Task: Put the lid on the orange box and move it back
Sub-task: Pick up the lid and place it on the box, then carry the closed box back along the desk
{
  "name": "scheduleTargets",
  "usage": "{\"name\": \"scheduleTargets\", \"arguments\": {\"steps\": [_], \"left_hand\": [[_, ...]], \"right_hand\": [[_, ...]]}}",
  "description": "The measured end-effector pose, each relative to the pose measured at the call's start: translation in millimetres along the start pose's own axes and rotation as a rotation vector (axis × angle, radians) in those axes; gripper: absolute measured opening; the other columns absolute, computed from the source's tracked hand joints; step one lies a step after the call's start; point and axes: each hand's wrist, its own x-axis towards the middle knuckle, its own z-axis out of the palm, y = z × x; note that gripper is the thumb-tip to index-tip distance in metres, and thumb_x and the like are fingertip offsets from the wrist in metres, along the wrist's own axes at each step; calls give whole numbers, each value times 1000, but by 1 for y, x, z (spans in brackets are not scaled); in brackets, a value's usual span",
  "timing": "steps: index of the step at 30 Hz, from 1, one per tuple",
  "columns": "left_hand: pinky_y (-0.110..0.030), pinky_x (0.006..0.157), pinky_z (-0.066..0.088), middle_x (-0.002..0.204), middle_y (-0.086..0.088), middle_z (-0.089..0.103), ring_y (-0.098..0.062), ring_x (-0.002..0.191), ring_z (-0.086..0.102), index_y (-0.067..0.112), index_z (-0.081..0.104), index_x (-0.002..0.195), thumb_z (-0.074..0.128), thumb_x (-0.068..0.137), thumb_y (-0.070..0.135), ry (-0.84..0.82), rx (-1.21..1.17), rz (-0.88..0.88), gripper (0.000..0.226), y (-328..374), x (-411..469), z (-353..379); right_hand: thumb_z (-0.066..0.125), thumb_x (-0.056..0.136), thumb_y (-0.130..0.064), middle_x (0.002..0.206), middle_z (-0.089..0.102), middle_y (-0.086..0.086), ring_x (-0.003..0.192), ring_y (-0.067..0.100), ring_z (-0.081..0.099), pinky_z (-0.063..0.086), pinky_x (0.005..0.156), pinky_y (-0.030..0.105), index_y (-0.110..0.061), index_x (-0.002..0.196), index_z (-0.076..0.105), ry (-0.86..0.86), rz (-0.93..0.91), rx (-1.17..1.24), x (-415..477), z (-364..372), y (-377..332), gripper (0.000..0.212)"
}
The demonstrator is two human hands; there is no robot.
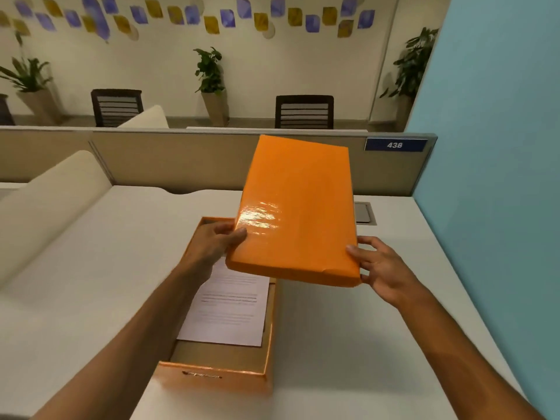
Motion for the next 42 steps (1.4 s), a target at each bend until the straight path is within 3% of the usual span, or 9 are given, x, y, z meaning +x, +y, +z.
{"name": "scheduleTargets", "arguments": {"steps": [2, 8, 14, 20, 25, 29, 39, 42], "left_hand": [[-40, 83, 58, 118, -4, 69, -26, 98, 70, 15, 62, 129, 68, 87, 41, 13, 26, 8, 49, -10, -8, -26], [-26, 68, 53, 110, 4, 68, -11, 86, 67, 16, 64, 128, 69, 87, 38, 17, 31, -29, 46, -50, -23, -91], [-46, 96, 52, 124, -5, 67, -27, 106, 65, 13, 61, 134, 68, 90, 33, -26, 24, -104, 49, -89, -40, -124], [-42, 93, 53, 118, -7, 71, -26, 102, 67, 11, 65, 129, 66, 92, 31, -56, 26, -170, 42, -122, -54, -135], [-45, 91, 55, 111, -6, 72, -25, 97, 69, 12, 68, 124, 67, 91, 31, -33, 24, -197, 38, -140, -63, -138], [-42, 87, 55, 109, -4, 71, -25, 96, 68, 10, 67, 124, 65, 93, 30, -32, 31, -216, 38, -150, -69, -137], [-35, 77, 50, 105, -2, 70, -13, 86, 66, 9, 67, 123, 66, 92, 29, -50, 26, -247, 37, -158, -68, -139], [-33, 74, 50, 105, -3, 70, -15, 86, 66, 9, 66, 124, 68, 91, 27, -53, 28, -266, 38, -164, -66, -140]], "right_hand": [[77, 73, -40, 122, 61, -1, 107, 30, 63, 58, 72, 42, -30, 130, 49, 30, -7, -56, -7, 29, 9, 64], [71, 85, -38, 120, 59, -3, 104, 25, 62, 54, 76, 46, -32, 131, 48, 118, -15, -132, -30, 105, 46, 52], [68, 90, -36, 122, 58, -2, 101, 22, 61, 53, 69, 41, -34, 130, 45, 155, 52, -170, -56, 150, 80, 46], [66, 92, -31, 116, 61, -3, 101, 22, 61, 54, 64, 41, -26, 136, 47, 135, 142, -192, -72, 162, 104, 49], [64, 94, -28, 126, 61, 4, 110, 30, 60, 53, 79, 51, -22, 141, 45, 119, 183, -205, -78, 166, 113, 51], [63, 95, -27, 128, 60, 5, 107, 28, 61, 52, 76, 48, -21, 141, 46, 133, 169, -232, -81, 171, 113, 50], [60, 97, -26, 136, 57, 8, 118, 34, 57, 50, 93, 57, -16, 146, 44, 129, 166, -320, -81, 171, 118, 52], [60, 97, -22, 131, 59, 6, 115, 32, 58, 52, 89, 53, -16, 144, 46, 120, 176, -314, -82, 170, 121, 50]]}}
